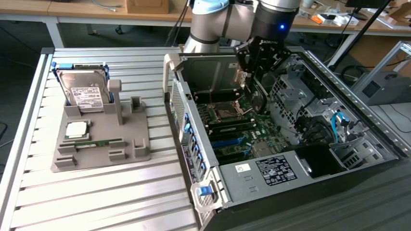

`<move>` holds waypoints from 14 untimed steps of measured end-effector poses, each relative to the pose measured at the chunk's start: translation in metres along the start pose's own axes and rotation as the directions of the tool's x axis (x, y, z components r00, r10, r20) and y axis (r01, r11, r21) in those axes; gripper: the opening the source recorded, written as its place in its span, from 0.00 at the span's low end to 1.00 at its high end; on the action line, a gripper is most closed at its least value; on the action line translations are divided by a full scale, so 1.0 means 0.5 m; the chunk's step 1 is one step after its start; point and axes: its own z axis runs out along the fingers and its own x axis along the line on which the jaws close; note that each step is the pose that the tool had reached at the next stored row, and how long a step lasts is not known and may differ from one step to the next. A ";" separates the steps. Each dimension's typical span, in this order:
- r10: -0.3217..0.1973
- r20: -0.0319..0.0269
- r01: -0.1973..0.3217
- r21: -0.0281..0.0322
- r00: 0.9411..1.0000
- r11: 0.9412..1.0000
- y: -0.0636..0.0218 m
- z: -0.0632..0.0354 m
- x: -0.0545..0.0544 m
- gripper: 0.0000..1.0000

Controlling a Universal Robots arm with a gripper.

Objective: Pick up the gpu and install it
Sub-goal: 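Pick up the gpu and move the gpu toward the slot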

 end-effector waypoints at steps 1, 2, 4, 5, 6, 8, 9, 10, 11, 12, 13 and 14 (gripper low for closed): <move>0.000 0.000 0.000 0.000 1.000 1.000 0.000 0.001 -0.001 0.27; 0.000 0.000 0.000 0.001 1.000 1.000 0.000 0.002 -0.003 0.27; 0.000 0.000 0.000 0.002 1.000 1.000 0.001 0.004 -0.006 0.27; 0.000 0.000 0.000 0.003 1.000 1.000 0.001 0.005 -0.007 0.27; 0.000 0.000 0.000 0.003 1.000 1.000 0.001 0.005 -0.008 0.27; 0.000 0.000 0.000 0.004 1.000 1.000 0.002 0.007 -0.011 0.27; 0.000 0.000 0.000 0.004 1.000 1.000 0.002 0.008 -0.012 0.27; 0.000 0.000 0.000 0.005 1.000 1.000 0.002 0.009 -0.014 0.27; 0.000 0.000 0.000 0.005 1.000 1.000 0.002 0.009 -0.014 0.27; 0.000 0.000 0.000 0.006 1.000 1.000 0.002 0.010 -0.015 0.27; 0.000 0.000 0.000 0.006 1.000 1.000 0.002 0.011 -0.016 0.27; 0.000 0.000 0.000 0.006 1.000 1.000 0.003 0.012 -0.017 0.27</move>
